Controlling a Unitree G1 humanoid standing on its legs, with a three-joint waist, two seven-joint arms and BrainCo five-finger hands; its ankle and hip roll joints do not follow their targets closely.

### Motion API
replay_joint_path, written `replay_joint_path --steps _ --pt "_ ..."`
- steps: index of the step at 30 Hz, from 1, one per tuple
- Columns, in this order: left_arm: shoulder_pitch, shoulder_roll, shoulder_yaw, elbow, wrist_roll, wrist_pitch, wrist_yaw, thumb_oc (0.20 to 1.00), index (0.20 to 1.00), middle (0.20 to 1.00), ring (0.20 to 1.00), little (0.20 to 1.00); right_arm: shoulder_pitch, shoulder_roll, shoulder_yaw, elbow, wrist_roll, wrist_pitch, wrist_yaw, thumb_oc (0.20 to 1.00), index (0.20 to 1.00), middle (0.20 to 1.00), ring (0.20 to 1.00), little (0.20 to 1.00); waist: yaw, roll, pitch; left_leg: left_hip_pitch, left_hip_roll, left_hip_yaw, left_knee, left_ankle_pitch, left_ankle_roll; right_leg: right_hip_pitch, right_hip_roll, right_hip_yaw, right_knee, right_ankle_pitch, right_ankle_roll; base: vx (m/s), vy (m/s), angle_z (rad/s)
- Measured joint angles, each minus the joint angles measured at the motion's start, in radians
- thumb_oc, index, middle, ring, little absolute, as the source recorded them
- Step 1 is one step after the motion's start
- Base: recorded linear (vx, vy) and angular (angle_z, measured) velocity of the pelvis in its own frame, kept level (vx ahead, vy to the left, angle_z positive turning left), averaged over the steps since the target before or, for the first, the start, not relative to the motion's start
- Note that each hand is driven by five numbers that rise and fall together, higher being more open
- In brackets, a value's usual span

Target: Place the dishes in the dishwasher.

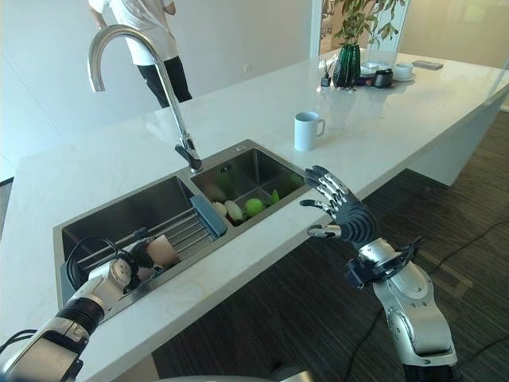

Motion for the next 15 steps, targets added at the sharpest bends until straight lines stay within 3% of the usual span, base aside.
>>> replay_joint_path --steps 6,7,8,9,15 --pt "-0.009 -0.011 0.001 0.06 0.035 0.004 0.019 1.0 1.0 1.0 1.0 1.0 0.011 0.0 0.002 -0.001 -0.007 0.0 -0.001 1.0 1.0 1.0 1.0 1.0 0.0 0.004 -0.007 0.002 0.001 0.0 0.0 -0.003 -0.005 0.001 0.0 0.0 0.0 0.001 0.001 0.0 0.0 0.0" --pt "-0.019 -0.011 0.002 0.083 0.04 0.013 0.019 0.755 0.755 0.755 0.755 0.755 0.015 0.0 0.002 -0.001 -0.007 0.0 -0.001 1.0 1.0 1.0 1.0 1.0 0.0 0.005 -0.008 0.002 0.001 0.0 0.0 -0.003 -0.005 0.002 0.0 0.0 0.0 0.001 0.001 0.0 0.0 0.0" --pt "-0.027 -0.01 0.002 0.098 0.04 0.02 0.018 0.416 0.416 0.416 0.416 0.416 0.016 0.0 0.002 -0.001 -0.007 0.0 -0.001 1.0 1.0 1.0 1.0 1.0 0.0 0.007 -0.01 0.002 0.001 0.0 0.0 -0.003 -0.005 0.002 -0.001 0.0 0.0 0.001 0.001 0.0 0.0 0.0" --pt "-0.031 -0.011 0.003 0.11 0.041 0.021 0.02 0.2 0.2 0.2 0.2 0.2 0.017 0.0 0.002 -0.001 -0.007 0.0 -0.001 1.0 1.0 1.0 1.0 1.0 0.0 0.01 -0.012 0.003 0.0 0.0 0.0 -0.003 -0.005 0.003 -0.001 0.0 0.0 0.001 0.001 0.0 0.0 0.0" --pt "-0.045 -0.012 0.0 0.151 0.111 0.016 0.022 0.2 0.2 0.2 0.2 0.2 0.022 -0.023 0.003 -0.002 -0.007 0.001 -0.001 1.0 1.0 1.0 1.0 1.0 -0.002 0.013 -0.015 0.009 0.002 0.002 0.0 -0.006 -0.009 0.009 -0.002 0.0 0.0 0.0 0.001 0.0 0.0 0.0"
